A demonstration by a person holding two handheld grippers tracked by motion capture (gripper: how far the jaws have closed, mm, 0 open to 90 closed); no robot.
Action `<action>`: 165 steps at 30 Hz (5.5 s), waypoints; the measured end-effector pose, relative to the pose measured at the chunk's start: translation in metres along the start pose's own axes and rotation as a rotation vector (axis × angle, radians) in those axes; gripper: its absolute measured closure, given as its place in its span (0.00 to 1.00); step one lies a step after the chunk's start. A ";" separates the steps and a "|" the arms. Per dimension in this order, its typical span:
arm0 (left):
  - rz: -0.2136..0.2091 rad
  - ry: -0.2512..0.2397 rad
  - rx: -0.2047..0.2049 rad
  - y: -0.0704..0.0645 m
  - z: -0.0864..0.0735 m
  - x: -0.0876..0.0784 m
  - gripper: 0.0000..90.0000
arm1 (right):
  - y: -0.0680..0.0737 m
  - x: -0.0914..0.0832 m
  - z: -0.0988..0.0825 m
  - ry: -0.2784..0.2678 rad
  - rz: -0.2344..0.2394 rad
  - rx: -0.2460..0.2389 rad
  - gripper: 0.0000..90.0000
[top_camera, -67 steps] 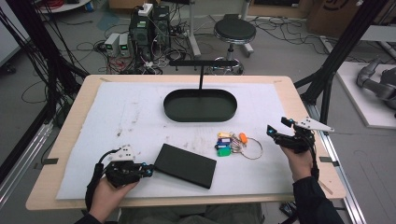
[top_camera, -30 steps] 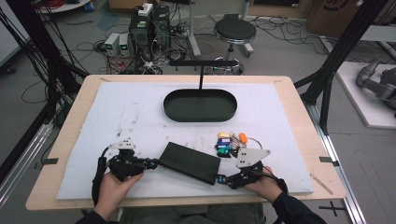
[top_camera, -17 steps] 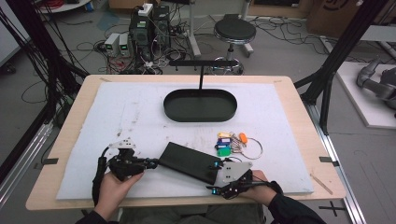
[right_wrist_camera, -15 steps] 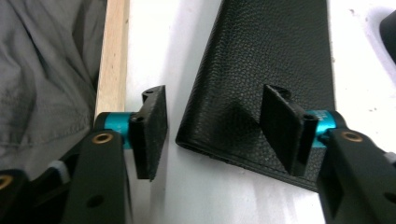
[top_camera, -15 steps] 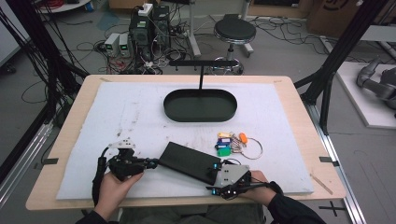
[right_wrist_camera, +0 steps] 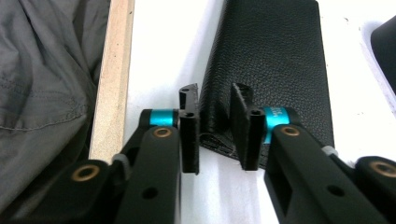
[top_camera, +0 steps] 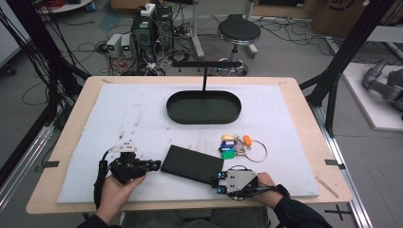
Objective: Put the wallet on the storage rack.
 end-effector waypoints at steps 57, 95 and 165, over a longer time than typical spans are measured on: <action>-0.031 -0.065 0.609 0.006 0.047 0.038 0.83 | -0.079 -0.045 -0.012 -0.269 -0.115 0.492 0.46; -0.277 -0.166 0.490 -0.008 0.049 0.039 0.55 | -0.072 -0.052 -0.006 -0.363 0.085 0.417 0.87; 0.183 -0.261 0.437 0.057 0.145 0.096 0.83 | -0.113 -0.103 -0.065 -0.303 -0.579 0.697 0.44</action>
Point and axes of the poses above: each handheld gripper's, and its own axes: x roughly forward along the jaws, z roughly out of its top, y roughly to its left, the point moved 4 cm from there along x, roughly forward along the jaws, and after that the axes turned 2 degrees about x, right-handed, at the moved point
